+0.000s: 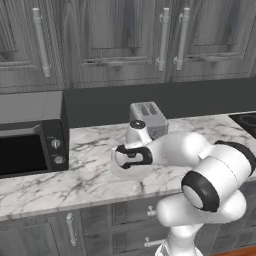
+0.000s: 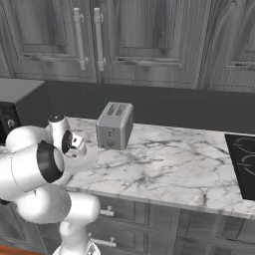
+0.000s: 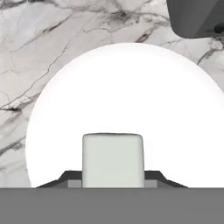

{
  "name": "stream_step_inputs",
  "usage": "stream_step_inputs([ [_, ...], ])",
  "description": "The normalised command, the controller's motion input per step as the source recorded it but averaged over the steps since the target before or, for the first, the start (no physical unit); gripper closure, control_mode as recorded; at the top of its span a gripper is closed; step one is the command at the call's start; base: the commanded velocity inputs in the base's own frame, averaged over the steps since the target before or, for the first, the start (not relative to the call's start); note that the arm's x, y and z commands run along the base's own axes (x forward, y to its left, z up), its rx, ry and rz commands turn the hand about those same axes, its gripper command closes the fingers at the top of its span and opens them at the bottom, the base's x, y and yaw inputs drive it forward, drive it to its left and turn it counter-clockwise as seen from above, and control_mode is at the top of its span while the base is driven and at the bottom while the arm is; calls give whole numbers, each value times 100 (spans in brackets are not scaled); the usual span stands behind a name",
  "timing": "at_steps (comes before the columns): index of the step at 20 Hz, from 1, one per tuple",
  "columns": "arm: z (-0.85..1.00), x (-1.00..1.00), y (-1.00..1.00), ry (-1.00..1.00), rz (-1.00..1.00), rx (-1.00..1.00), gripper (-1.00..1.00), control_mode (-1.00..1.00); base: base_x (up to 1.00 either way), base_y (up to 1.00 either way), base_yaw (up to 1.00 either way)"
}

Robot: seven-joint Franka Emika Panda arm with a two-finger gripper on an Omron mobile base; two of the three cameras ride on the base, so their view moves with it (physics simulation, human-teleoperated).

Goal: Pick up the marshmallow and place it in the cup of hot chocolate on the dining counter.

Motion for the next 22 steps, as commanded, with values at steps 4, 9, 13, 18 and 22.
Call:
stream_step_inputs([
  [4,100,-62,0,-26,17,1,100,-100,0,0,0],
  [9,100,-50,-19,-28,28,8,100,-100,0,0,0],
  [13,94,-46,-31,-22,37,17,100,-100,0,0,0],
  [18,76,-48,-36,-25,39,25,100,-100,0,0,0],
  [22,49,-46,-21,-26,38,25,100,-100,0,0,0],
])
